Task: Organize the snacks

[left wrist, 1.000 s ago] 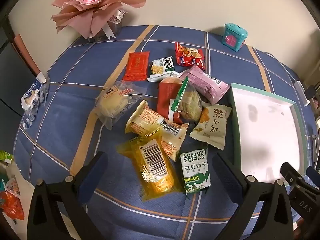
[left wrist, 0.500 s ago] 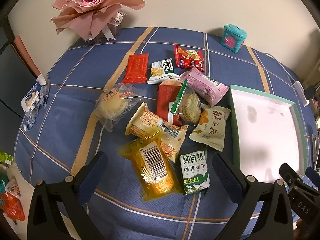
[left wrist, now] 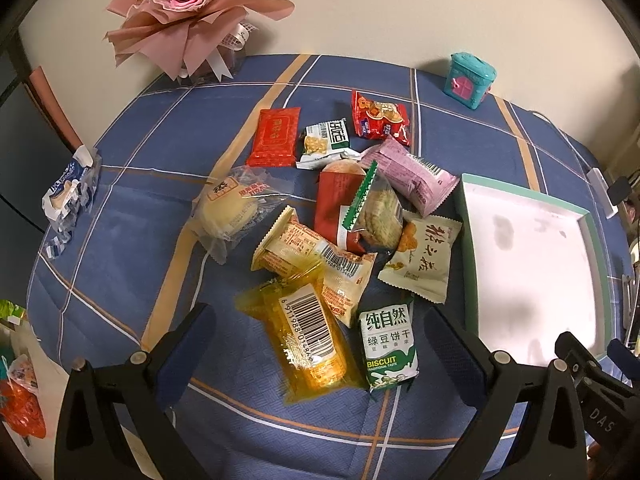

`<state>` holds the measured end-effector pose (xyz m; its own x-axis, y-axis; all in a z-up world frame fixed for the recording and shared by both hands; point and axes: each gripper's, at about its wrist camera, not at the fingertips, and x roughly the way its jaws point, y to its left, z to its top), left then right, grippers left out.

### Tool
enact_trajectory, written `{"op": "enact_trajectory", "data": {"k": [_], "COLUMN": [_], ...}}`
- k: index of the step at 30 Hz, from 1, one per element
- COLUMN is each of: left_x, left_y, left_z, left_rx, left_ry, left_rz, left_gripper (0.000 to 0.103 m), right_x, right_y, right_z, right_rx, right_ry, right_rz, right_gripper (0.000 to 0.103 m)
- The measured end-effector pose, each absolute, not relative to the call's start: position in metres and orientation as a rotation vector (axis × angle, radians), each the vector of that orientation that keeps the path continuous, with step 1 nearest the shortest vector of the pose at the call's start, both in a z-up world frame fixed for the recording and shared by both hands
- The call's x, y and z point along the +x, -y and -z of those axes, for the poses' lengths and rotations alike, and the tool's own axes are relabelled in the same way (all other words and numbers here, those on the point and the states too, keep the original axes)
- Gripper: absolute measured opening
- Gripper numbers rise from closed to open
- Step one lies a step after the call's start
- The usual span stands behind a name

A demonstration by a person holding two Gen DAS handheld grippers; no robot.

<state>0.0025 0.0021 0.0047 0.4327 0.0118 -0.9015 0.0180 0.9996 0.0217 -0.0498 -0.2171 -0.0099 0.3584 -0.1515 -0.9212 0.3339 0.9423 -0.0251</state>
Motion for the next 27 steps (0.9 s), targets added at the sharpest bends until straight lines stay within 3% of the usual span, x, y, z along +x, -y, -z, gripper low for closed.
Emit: {"op": "enact_trajectory", "data": {"k": [27], "left_x": [0.0016], "left_y": [-0.0031], "left_z": [-0.0003], "left_rx": [0.023], "left_ry": [-1.143], "left_rz": [0.007], "left_gripper": [0.103], "right_x": [-0.0489], "right_y": [0.2154], "right_z": [0.0128], "right_rx": [0.171], "right_ry": [-1.179], "right_rz": [0.311], "right_gripper": [0.103]}}
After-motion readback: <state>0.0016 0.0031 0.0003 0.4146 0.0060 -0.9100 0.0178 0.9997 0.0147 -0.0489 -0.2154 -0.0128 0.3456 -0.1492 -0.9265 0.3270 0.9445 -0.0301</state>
